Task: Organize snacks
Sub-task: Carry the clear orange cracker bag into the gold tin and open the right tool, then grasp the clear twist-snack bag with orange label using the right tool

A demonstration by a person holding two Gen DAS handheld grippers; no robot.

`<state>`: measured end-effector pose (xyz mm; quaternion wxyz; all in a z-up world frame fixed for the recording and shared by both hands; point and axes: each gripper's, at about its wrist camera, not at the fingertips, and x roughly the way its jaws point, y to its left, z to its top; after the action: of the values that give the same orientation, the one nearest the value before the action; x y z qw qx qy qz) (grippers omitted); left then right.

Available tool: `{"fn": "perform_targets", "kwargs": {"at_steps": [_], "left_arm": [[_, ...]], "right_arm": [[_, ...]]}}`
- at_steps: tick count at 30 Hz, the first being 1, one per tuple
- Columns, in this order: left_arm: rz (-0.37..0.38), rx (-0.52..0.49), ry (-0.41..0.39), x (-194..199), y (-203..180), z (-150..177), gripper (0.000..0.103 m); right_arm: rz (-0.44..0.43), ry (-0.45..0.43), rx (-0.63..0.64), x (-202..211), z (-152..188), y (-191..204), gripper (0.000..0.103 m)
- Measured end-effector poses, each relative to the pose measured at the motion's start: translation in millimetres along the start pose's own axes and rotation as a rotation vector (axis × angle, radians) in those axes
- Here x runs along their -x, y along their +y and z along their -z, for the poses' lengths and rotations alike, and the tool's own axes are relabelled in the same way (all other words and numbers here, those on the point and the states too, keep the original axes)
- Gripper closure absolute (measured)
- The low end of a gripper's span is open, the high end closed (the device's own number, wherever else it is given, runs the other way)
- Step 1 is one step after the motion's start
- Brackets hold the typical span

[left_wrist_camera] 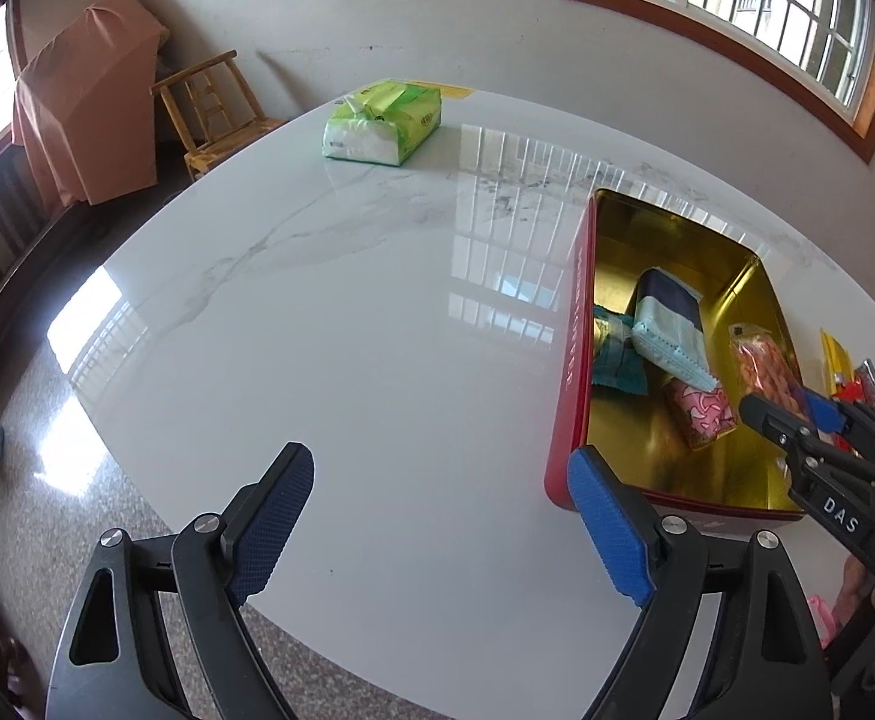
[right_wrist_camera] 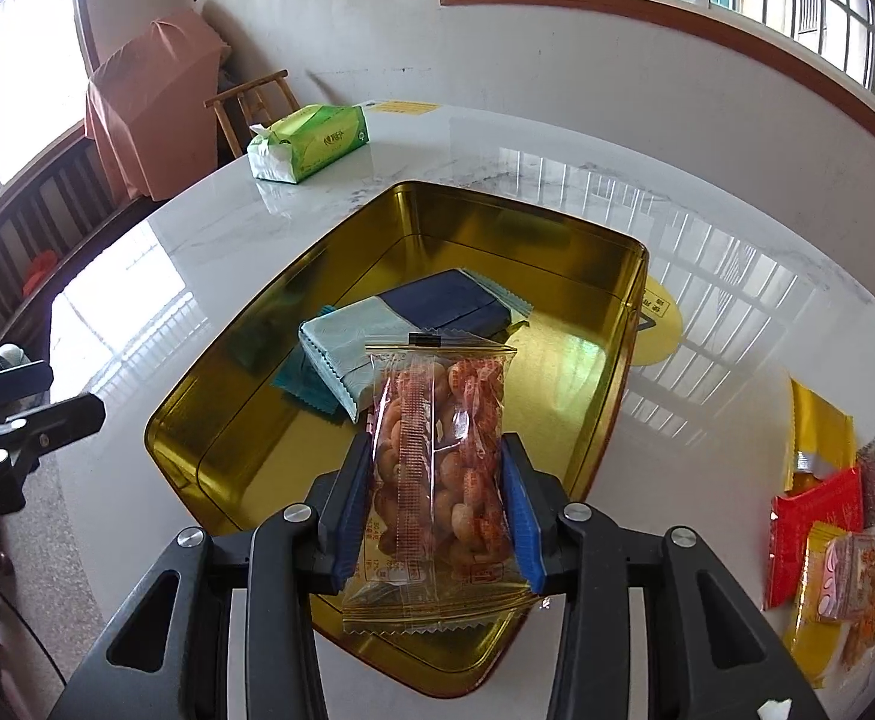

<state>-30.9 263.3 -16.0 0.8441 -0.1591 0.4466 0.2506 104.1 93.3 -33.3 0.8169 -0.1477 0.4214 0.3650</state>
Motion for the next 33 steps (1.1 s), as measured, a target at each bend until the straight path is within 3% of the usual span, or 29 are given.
{"fn": "perform_targets", "kwargs": {"at_steps": [5,13,20,26,33], "left_arm": [[0.014,-0.01,0.015,-3.4,-4.7,1.5,0.016],[0.031,-0.043,-0.002,3.7,-18.2,0.7,0.016],[0.063,-0.096,-0.016,11.0,-42.4,-1.4,0.016],[0.081,-0.154,-0.02,14.6,-68.7,-1.0,0.016],[0.1,-0.228,-0.012,15.7,-106.9,1.3,0.016]], "right_arm": [[-0.007,-0.008,0.001,3.8,2.9,-0.4,0.049],[0.001,-0.088,-0.048,44.2,16.0,-25.9,0.049],[0.141,-0.124,-0.118,92.2,47.5,-101.6,0.049],[0.317,-0.068,-0.217,112.0,86.5,-184.2,0.049],[0.343,0.023,-0.256,99.2,118.6,-234.3,0.049]]}}
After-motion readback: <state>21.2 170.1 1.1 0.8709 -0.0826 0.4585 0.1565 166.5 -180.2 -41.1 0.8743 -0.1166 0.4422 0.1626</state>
